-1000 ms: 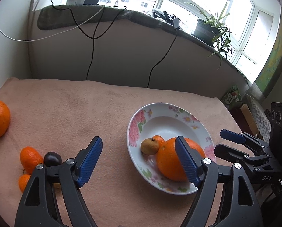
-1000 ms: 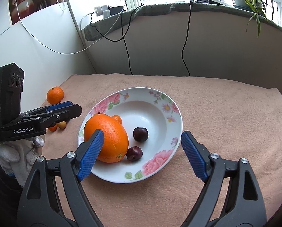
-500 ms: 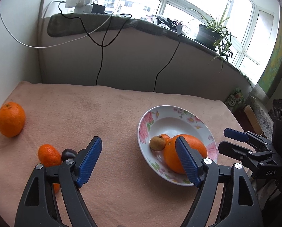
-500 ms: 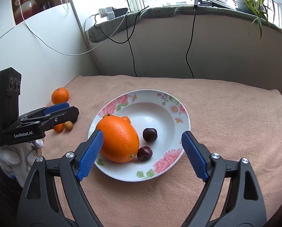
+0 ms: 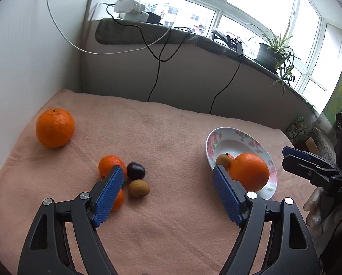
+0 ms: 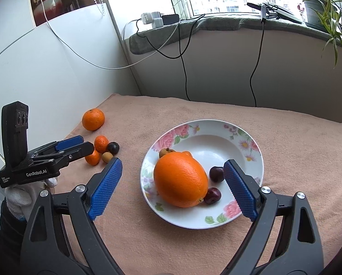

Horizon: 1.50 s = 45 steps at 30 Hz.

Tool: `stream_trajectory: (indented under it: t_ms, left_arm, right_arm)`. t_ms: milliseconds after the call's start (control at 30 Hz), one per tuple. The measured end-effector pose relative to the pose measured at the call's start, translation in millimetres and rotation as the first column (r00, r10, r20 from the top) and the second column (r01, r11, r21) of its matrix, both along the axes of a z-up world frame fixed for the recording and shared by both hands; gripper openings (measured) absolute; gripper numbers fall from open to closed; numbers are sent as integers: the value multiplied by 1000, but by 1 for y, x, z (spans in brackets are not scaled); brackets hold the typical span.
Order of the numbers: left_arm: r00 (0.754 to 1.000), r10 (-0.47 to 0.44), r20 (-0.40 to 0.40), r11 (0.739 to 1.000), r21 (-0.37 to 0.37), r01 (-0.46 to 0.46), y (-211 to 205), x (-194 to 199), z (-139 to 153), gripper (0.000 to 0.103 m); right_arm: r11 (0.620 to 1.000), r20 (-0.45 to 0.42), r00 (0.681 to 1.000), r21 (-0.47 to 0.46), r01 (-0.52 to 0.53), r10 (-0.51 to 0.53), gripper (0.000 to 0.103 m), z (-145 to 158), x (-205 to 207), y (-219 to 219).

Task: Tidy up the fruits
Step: 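Withdraw both tools from the plate back toward the loose fruit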

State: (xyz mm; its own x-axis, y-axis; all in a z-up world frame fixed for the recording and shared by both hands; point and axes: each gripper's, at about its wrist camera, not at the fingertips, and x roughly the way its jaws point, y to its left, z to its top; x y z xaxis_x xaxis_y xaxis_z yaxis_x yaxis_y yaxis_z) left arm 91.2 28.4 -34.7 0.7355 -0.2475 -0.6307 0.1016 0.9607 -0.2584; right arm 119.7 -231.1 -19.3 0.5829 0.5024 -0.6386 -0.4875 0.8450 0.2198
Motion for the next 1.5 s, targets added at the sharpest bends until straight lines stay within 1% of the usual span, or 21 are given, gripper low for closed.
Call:
stream_trajectory:
  t_ms: [267, 567, 900, 1067, 1267, 1500]
  left_arm:
    - [998, 56, -21, 998, -1, -56, 31, -22, -11, 80]
    - [995, 95, -43, 995, -8, -96, 53, -35, -21, 80]
    - [992, 109, -63, 994, -23, -111, 63, -34, -32, 80]
    - [990, 129, -62, 991, -22, -130, 73, -33, -32, 80]
    - [986, 158, -60, 987, -26, -160, 86, -31, -34, 80]
    - [981, 187, -53, 982, -26, -189, 103, -20, -34, 80]
  right_arm:
    - [997, -7, 997, -2, -75, 75, 92, 1, -1, 33]
    - [988, -24, 988, -14, -152, 151, 92, -5, -3, 70]
    - [974, -51, 974, -41, -224, 222, 92, -17, -4, 110]
    - [968, -76, 967, -35, -247, 244, 92, -21, 3, 123]
    - [959, -85, 958, -39, -280, 276, 92, -20, 15, 144]
    - [945, -98, 943, -51, -323, 317, 92, -16, 30, 179]
